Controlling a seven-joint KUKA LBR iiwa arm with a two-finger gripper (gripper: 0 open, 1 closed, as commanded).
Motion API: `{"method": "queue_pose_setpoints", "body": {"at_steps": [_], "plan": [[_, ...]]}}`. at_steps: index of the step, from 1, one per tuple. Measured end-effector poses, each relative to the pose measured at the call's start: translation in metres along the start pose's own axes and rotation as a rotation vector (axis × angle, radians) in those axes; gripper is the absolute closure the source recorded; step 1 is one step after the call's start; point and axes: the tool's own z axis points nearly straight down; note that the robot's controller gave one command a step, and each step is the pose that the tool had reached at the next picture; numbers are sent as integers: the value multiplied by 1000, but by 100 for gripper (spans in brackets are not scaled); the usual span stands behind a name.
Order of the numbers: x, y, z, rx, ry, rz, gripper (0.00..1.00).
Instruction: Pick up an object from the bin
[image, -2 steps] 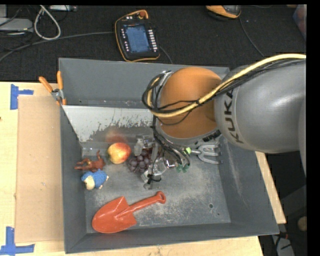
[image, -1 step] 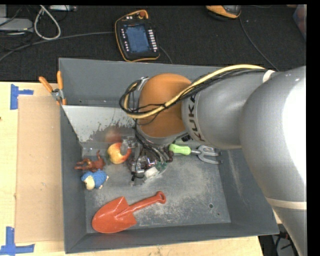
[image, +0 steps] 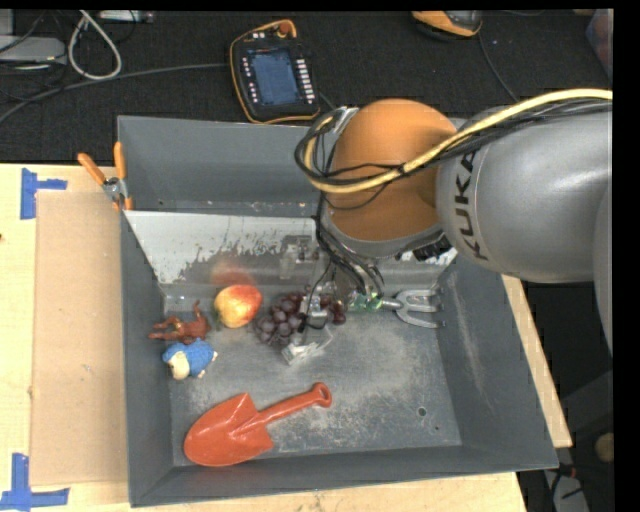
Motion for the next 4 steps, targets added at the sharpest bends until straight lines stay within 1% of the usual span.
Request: {"method": "queue_pose_setpoints", "body": {"at_steps": [1, 2, 3, 4], "plan": [[-23, 22, 79, 2, 51, -112, 0], [-20, 15, -16, -1, -7, -6, 0], [-34, 32, 69, 3, 44, -30, 0], [29, -31, 31, 1, -3, -50, 0]]}}
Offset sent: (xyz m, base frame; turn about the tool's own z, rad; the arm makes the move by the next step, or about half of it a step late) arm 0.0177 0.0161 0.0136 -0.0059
